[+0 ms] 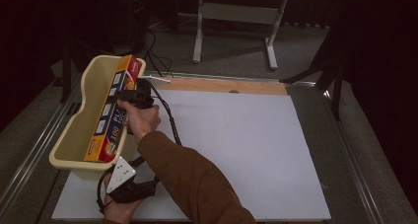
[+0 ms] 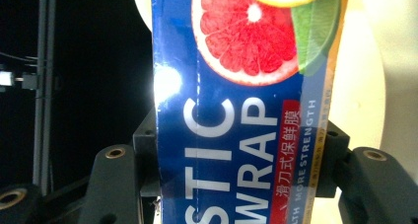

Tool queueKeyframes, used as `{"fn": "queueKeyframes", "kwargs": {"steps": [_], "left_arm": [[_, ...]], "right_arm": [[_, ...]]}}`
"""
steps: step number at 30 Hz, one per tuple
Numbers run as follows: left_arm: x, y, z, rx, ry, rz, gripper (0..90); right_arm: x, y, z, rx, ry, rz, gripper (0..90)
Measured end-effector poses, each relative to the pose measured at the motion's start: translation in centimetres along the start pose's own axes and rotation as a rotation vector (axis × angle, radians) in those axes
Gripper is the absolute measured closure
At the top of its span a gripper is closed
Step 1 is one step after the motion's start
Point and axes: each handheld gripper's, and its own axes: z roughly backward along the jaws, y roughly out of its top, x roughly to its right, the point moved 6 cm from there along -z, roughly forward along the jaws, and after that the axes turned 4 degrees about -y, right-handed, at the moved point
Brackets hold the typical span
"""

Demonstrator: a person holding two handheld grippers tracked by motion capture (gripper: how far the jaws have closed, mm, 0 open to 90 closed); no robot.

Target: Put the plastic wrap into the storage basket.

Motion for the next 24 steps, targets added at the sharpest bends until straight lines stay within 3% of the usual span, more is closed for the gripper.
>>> {"fn": "queueKeyframes", "kwargs": {"steps": [11,15,18,24], "left_arm": [[-0.02,0.04,0.02,0.003,0.001,0.002,22.6],[-0.07,0.08,0.03,0.004,0.004,0.004,22.6],[-0.11,0.08,0.04,0.003,0.007,0.004,22.7],[-0.11,0.09,0.04,0.004,0.006,0.005,22.8]], "right_arm": [[0.13,0.01,-0.34,-0.023,-0.065,-0.022,39.2],[0.18,0.02,-0.32,-0.031,-0.064,-0.03,38.0],[0.33,-0.07,-0.37,-0.05,-0.097,-0.009,36.0],[0.24,-0.21,-0.36,-0.037,-0.118,0.007,35.9]]}}
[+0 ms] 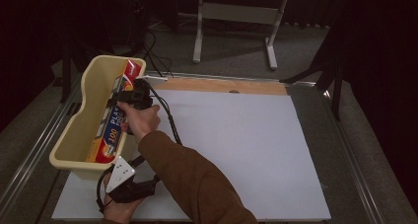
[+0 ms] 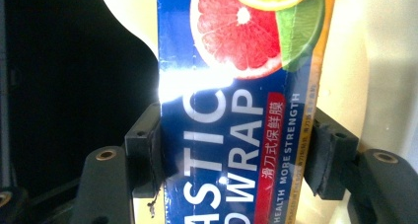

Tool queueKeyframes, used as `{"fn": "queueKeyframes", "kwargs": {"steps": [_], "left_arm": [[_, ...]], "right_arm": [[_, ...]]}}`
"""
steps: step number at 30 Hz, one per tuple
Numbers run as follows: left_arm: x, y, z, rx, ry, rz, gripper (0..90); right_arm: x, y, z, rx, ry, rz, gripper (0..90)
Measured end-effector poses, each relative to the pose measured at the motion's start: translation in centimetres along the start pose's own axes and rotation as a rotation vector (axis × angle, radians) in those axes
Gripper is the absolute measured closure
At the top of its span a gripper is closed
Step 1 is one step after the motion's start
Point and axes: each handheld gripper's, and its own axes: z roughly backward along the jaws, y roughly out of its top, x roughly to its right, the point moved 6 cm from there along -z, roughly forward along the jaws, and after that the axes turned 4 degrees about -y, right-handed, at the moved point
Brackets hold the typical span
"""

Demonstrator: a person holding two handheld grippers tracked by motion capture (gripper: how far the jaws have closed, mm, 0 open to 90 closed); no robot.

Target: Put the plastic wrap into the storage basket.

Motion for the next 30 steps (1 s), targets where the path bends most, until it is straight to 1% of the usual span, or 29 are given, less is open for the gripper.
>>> {"fn": "queueKeyframes", "kwargs": {"steps": [4,8,13,16,18,19,21,22,23,24,25,27,28,29,30], "left_arm": [[0.0,0.0,0.0,-0.001,-0.001,-0.001,23.3],[0.0,0.0,0.0,-0.001,-0.002,-0.001,23.5],[0.0,0.0,0.0,0.0,-0.004,0.0,23.4],[0.0,0.0,0.0,0.0,-0.004,0.0,23.2],[-0.1,0.0,0.0,-0.001,-0.003,0.003,23.4],[-0.1,0.0,0.1,0.0,-0.005,0.006,23.4],[-0.1,0.0,0.0,-0.001,-0.006,0.006,23.2],[-0.1,0.0,0.0,-0.001,-0.006,0.006,23.2],[-0.1,-0.1,0.0,0.0,-0.011,0.013,24.3],[-0.1,-0.1,0.0,0.0,-0.011,0.013,22.9],[-0.1,0.0,0.0,0.001,-0.009,0.015,23.2],[-0.1,0.0,0.0,0.005,-0.01,0.019,23.2],[-0.1,0.0,0.0,0.005,-0.01,0.019,23.2],[-0.1,0.0,-0.1,0.003,-0.01,0.017,23.2],[-0.1,0.0,-0.1,0.003,-0.01,0.017,23.1]], "right_arm": [[0.0,0.0,0.0,-0.009,-0.005,0.013,35.2],[-0.1,-0.1,0.0,-0.005,-0.015,0.018,34.9],[-0.3,-0.2,0.2,-0.005,-0.03,0.028,32.0],[-0.3,-0.1,0.3,-0.008,-0.026,0.029,31.6],[-0.4,-0.1,0.6,-0.006,-0.022,0.02,30.3],[-0.5,0.0,0.8,0.004,-0.02,0.025,29.9],[-0.6,0.1,1.4,0.0,-0.011,0.034,31.0],[-0.6,0.1,1.4,0.0,-0.011,0.034,31.0],[-0.4,0.2,1.8,0.002,-0.032,0.054,31.6],[-0.4,0.2,1.8,0.002,-0.032,0.054,31.6],[-0.1,0.3,2.2,0.004,-0.04,0.071,32.8],[-0.1,0.3,2.4,0.01,-0.035,0.079,33.0],[-0.1,0.3,2.6,0.005,-0.033,0.09,33.2],[-0.2,0.3,3.0,0.002,-0.037,0.118,33.4],[-0.2,0.3,3.0,0.002,-0.037,0.118,33.4]]}}
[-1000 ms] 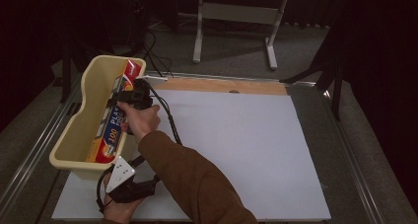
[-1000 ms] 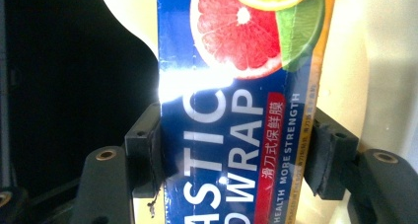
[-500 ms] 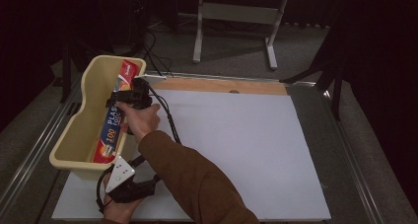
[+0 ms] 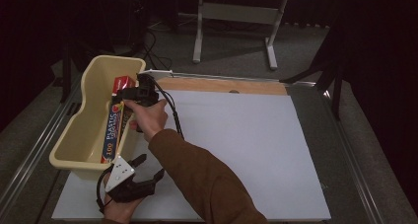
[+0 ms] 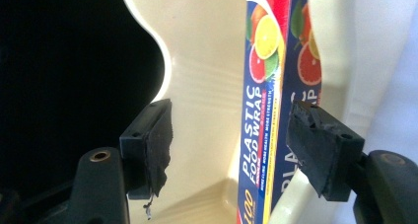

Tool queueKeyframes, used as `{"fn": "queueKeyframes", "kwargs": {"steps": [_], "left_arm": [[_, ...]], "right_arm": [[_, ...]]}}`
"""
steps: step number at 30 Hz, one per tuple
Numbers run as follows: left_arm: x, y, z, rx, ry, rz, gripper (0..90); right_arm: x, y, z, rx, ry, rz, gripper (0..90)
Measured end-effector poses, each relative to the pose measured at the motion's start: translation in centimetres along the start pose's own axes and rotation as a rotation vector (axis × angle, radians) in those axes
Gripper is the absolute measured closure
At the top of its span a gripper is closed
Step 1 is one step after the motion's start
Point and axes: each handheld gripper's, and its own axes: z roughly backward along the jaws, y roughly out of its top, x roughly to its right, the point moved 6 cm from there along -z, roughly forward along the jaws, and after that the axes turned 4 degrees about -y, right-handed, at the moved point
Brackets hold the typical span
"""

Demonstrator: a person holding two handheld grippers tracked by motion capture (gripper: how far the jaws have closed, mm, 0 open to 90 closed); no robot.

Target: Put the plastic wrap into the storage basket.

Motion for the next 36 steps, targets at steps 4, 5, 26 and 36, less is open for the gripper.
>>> {"fn": "queueKeyframes", "kwargs": {"steps": [4,5,26,36], "left_arm": [[0.0,0.0,0.0,0.0,-0.002,0.0,23.2],[0.0,0.0,0.0,0.0,-0.002,-0.001,23.2],[0.0,-0.1,0.1,-0.007,0.006,-0.008,23.1],[-0.1,-0.1,0.0,-0.015,0.01,-0.01,23.2]], "right_arm": [[0.0,-0.1,0.5,-0.012,-0.014,0.05,33.9],[0.1,-0.3,0.7,-0.02,-0.022,0.081,34.2],[5.5,-2.6,6.1,0.013,-0.175,0.679,33.8],[9.6,-4.5,11.1,0.074,-0.199,0.755,33.2]]}}
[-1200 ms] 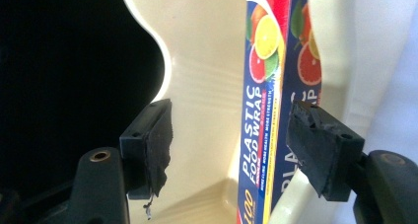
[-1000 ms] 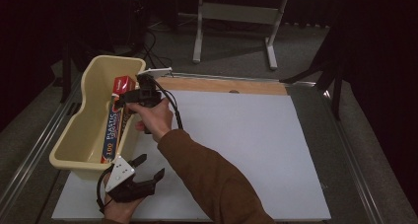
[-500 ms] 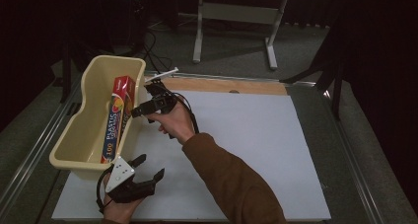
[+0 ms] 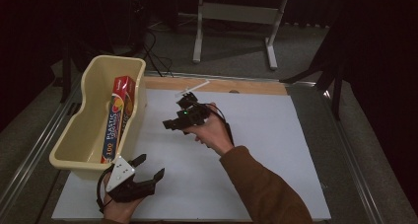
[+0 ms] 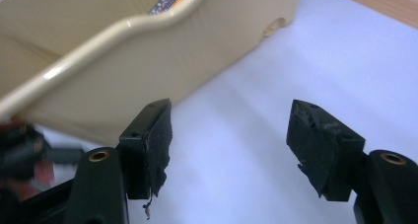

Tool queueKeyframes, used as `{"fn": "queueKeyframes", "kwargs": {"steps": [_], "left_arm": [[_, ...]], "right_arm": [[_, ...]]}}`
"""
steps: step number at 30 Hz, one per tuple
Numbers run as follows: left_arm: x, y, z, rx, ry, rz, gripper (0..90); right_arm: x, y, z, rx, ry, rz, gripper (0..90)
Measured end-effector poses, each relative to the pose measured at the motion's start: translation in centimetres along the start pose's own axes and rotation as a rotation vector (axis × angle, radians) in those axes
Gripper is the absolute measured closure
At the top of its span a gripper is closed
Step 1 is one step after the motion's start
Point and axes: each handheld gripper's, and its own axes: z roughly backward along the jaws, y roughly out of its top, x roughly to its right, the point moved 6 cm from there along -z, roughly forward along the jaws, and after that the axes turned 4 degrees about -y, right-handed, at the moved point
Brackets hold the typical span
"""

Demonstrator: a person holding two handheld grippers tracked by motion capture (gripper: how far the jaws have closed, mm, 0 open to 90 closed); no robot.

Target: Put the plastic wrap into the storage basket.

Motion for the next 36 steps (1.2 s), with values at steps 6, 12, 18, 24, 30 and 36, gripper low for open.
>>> {"fn": "queueKeyframes", "kwargs": {"steps": [6,12,18,24,30,36], "left_arm": [[0.1,0.0,-0.1,-0.006,0.001,-0.004,23.1],[0.1,-0.2,-0.1,-0.023,0.008,-0.005,22.2],[0.0,-0.4,0.0,-0.041,0.013,-0.003,22.2],[-0.1,-0.6,0.1,-0.055,0.015,-0.001,22.3],[-0.1,-0.5,0.0,-0.056,0.011,-0.001,22.2],[0.4,-0.4,-0.3,-0.061,0.004,-0.018,22.2]], "right_arm": [[2.3,-4.1,3.7,0.084,-0.038,0.027,33.3],[3.9,-9.7,6.8,0.116,-0.103,0.092,30.8],[6.0,-15.3,9.9,0.131,-0.183,0.097,27.6],[8.5,-21.0,13.1,0.217,-0.266,0.013,27.5],[9.2,-25.5,15.6,0.332,-0.31,-0.134,28.4],[9.2,-27.0,16.2,0.351,-0.351,-0.13,28.4]]}}
